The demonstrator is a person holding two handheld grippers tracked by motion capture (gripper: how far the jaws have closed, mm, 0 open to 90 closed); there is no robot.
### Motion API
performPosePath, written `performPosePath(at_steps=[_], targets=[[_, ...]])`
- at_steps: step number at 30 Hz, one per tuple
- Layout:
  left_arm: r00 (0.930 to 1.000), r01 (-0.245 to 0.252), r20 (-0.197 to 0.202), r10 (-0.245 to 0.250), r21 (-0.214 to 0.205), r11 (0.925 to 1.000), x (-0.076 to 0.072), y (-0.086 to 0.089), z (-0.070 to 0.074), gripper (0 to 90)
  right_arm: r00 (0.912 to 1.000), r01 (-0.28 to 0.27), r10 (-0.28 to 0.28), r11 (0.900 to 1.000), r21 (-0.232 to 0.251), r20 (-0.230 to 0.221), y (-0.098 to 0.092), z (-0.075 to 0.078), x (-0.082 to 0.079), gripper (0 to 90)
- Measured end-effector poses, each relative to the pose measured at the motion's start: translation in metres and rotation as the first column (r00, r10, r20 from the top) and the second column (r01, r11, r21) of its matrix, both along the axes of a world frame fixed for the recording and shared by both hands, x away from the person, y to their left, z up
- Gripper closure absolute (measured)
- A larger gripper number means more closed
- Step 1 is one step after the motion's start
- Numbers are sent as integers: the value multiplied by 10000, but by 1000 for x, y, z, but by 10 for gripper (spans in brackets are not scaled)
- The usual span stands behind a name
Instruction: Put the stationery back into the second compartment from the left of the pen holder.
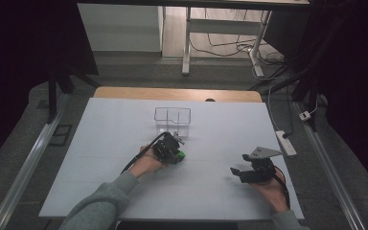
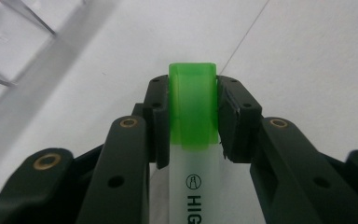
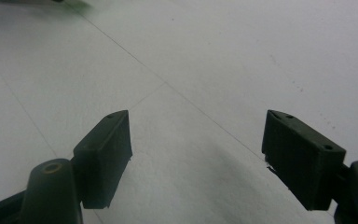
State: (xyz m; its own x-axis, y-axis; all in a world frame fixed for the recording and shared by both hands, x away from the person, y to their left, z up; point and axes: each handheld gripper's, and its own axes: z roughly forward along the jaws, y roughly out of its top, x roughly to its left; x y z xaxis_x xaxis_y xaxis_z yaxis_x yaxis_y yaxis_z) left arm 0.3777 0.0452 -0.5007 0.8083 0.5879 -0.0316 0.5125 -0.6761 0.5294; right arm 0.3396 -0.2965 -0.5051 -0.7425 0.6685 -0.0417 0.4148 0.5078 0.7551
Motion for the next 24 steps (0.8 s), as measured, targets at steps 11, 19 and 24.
performPosePath(at_steps=[11, 19, 24], targets=[[9990, -115, 424, 155, -930, 9956, 0, 21, 25, 667, 10000, -37, 37, 10000, 40, 14, 0, 0, 0, 238], [9969, -211, 722, 321, -1487, 9887, -1, 35, 40, 668, 10000, -18, 18, 10000, 7, 47, -1, 0, 0, 237], [9952, -244, 890, 401, -1712, 9849, -2, 42, 45, 667, 10000, -26, 26, 10000, -21, 11, -1, 0, 0, 237]])
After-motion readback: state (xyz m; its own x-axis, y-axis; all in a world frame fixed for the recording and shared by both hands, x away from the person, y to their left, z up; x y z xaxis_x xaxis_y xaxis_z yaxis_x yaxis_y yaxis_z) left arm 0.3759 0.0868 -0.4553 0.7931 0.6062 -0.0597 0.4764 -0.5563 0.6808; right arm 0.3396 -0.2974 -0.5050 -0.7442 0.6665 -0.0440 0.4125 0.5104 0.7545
